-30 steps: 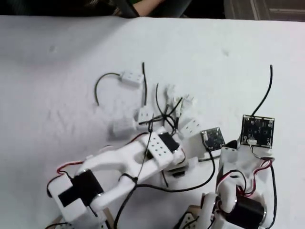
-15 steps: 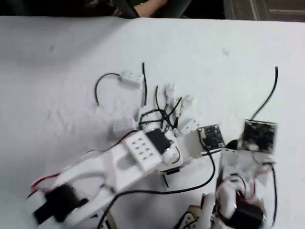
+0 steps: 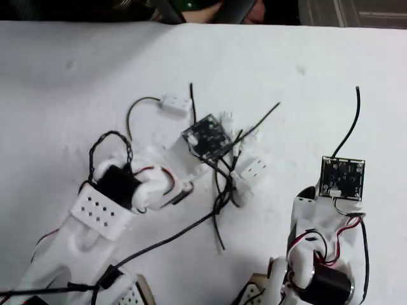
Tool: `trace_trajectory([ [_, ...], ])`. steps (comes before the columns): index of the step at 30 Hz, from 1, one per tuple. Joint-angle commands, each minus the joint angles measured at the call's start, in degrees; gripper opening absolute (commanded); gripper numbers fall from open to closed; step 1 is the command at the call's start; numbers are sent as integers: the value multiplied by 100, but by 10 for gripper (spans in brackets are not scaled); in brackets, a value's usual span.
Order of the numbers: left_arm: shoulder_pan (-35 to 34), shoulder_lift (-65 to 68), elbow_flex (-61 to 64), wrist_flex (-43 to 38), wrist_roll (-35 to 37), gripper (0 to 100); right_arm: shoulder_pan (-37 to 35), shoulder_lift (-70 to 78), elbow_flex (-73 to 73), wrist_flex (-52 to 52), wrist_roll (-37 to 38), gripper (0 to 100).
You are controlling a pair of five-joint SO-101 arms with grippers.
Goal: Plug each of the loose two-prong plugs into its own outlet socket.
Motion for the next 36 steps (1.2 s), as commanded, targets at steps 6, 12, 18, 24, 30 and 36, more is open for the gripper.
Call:
trace_trajectory([
  [6,-1297,-189,2136,-1767,-668,22,13,13,-44,4,18,17],
  [12,-1947,-180,2488,-1855,-1213,22,-66,13,-44,4,18,17],
  [18,-2097,-180,2989,-1837,-1829,23,-866,13,-79,400,-18,17],
  [24,-2097,-180,3174,-1697,-1864,23,-1411,22,-79,426,-26,17],
  [30,-2097,-233,3200,-1037,-1873,22,-1464,48,-79,426,0,17],
  [36,-1552,-189,3235,-1037,-2127,22,-1490,48,-79,418,-9,17],
])
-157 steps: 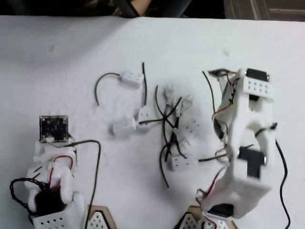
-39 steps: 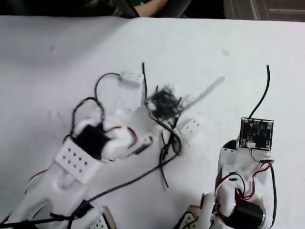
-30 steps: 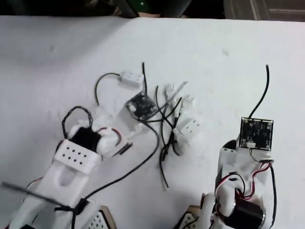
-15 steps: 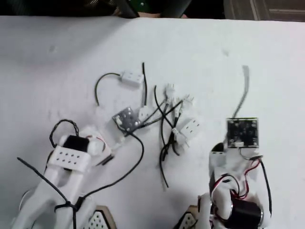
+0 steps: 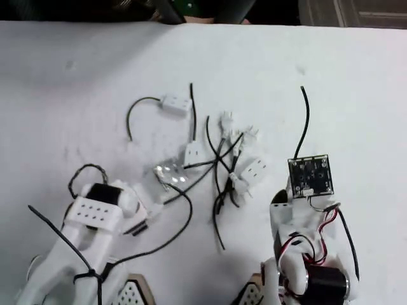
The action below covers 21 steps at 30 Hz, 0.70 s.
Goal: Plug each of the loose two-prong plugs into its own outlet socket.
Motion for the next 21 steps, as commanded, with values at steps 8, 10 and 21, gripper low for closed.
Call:
trace_trajectory([
  [8,716,-127,0,-976,642,21,-48,22,-79,-13,-18,17],
  [10,716,-127,0,-1108,721,20,-48,31,-79,-13,-18,17],
  [21,154,901,-703,-1591,809,20,-57,22,-79,-13,-26,17],
])
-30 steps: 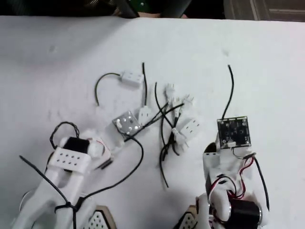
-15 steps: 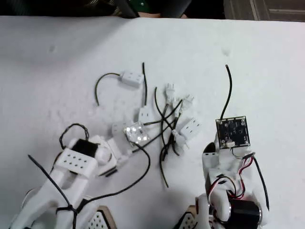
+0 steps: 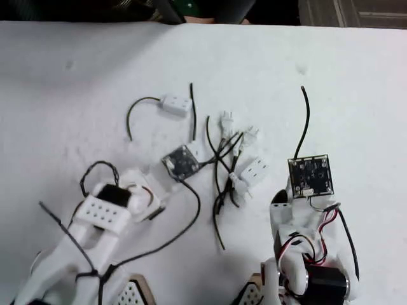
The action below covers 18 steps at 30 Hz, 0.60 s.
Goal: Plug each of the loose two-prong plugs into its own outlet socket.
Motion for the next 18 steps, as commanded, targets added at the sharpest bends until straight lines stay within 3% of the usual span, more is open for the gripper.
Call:
trace_trajectory([
  [1,-523,1165,-923,-158,18,20,-57,22,-79,-13,-26,17],
  [8,-866,3310,-2778,237,44,21,-57,22,-79,-13,-9,17],
  [12,-927,3415,-2954,281,44,21,-13,22,-79,-4,9,17],
  [18,-708,2695,-2171,273,44,21,-48,22,-79,-13,9,17],
])
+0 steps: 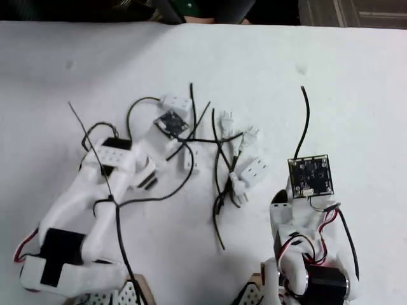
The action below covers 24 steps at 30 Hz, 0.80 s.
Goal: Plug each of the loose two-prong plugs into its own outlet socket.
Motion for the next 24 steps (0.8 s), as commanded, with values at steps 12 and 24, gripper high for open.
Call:
trace_trajectory([
  [12,576,-2536,1837,79,1011,296,-321,22,-79,-22,-18,17],
  [24,40,-3635,818,1530,932,290,-488,22,-431,-215,-26,17],
])
